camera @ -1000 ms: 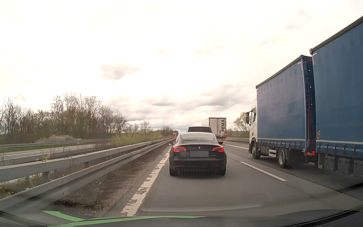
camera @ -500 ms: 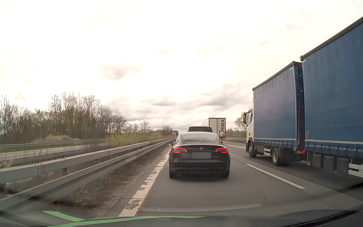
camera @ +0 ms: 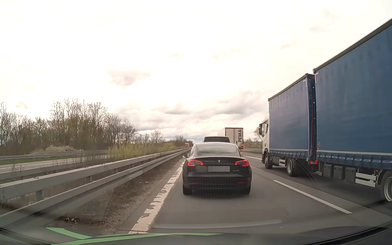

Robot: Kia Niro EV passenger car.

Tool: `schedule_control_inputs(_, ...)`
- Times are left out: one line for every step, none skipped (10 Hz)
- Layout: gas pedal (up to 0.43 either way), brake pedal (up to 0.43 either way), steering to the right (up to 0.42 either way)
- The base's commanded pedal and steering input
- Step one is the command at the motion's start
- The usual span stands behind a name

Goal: Follow the waypoints while adhering to traffic rules and regulations

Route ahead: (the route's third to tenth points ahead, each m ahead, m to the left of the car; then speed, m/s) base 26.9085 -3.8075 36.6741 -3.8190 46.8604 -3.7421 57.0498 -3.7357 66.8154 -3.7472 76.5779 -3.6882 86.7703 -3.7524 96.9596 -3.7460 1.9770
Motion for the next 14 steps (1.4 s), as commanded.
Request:
schedule_control_inputs(0.0,0.152,-0.004)
schedule_control_inputs(0.0,0.152,-0.005)
schedule_control_inputs(0.0,0.146,-0.004)
schedule_control_inputs(0.0,0.146,-0.004)
schedule_control_inputs(0.0,0.14,-0.004)
schedule_control_inputs(0.0,0.122,-0.004)
schedule_control_inputs(0.0,0.055,-0.004)
schedule_control_inputs(0.0,0.0,-0.005)
schedule_control_inputs(0.0,0.0,-0.004)
schedule_control_inputs(0.0,0.0,-0.004)
schedule_control_inputs(0.0,0.0,-0.004)
schedule_control_inputs(0.0,0.0,-0.004)
schedule_control_inputs(0.0,0.0,-0.004)
schedule_control_inputs(0.0,0.0,-0.004)
